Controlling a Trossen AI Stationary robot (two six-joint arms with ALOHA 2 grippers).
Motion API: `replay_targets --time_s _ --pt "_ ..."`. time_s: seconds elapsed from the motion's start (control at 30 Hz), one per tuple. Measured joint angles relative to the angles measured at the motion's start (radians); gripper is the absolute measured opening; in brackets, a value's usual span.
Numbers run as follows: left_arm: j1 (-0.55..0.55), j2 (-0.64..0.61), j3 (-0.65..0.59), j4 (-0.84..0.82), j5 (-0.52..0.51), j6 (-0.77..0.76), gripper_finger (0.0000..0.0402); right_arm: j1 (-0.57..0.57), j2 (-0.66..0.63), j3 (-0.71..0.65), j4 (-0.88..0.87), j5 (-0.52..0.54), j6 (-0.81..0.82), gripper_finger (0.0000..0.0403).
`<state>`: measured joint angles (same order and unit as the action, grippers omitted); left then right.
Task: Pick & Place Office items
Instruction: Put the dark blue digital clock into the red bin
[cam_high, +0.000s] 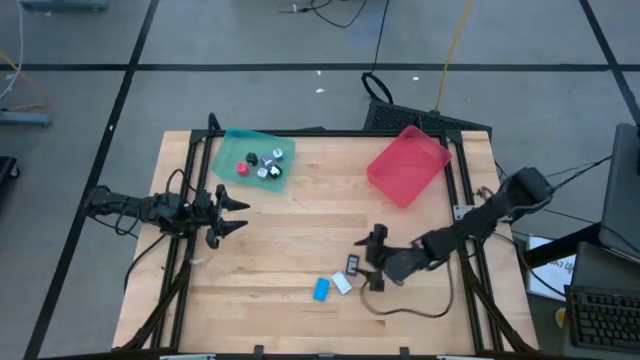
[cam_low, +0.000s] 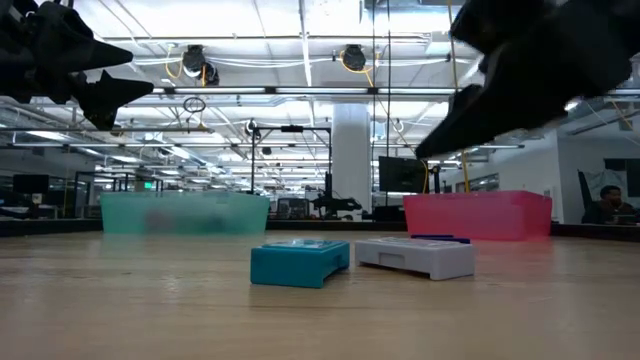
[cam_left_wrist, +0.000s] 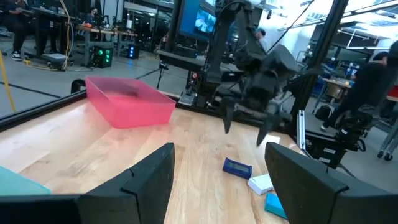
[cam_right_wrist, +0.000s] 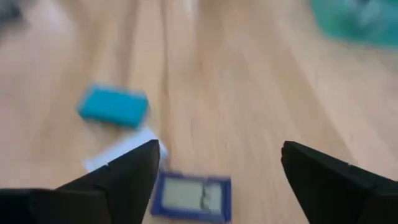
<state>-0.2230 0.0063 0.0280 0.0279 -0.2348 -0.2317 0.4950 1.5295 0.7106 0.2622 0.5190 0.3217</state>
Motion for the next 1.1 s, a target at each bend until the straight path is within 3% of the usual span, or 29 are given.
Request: replay_targets --time_s 0.1,0.3,0.57,0.73,1.1 --pt "0.000 0.000 0.000 0.000 0.000 0.000 0.0253 0.000 0.078 0.079 -0.131 -0.020 0.008 0.0340" --pt "0.000 0.000 0.000 -0.001 0.000 0.000 0.0253 -0.005 0.156 0.105 -0.094 -0.151 0.084 0.0345" --pt "0.000 0.000 0.000 -0.001 0.000 0.000 0.0253 -0.016 0.230 0.098 -0.092 -0.139 0.111 0.0345" --pt "0.000 0.000 0.000 -0.001 0.000 0.000 0.0253 -0.031 0.237 0.098 -0.095 -0.094 0.109 0.0345" --pt "0.000 0.000 0.001 -0.001 0.000 0.000 0.0253 -0.052 0.163 0.097 -0.133 -0.128 0.097 0.0345"
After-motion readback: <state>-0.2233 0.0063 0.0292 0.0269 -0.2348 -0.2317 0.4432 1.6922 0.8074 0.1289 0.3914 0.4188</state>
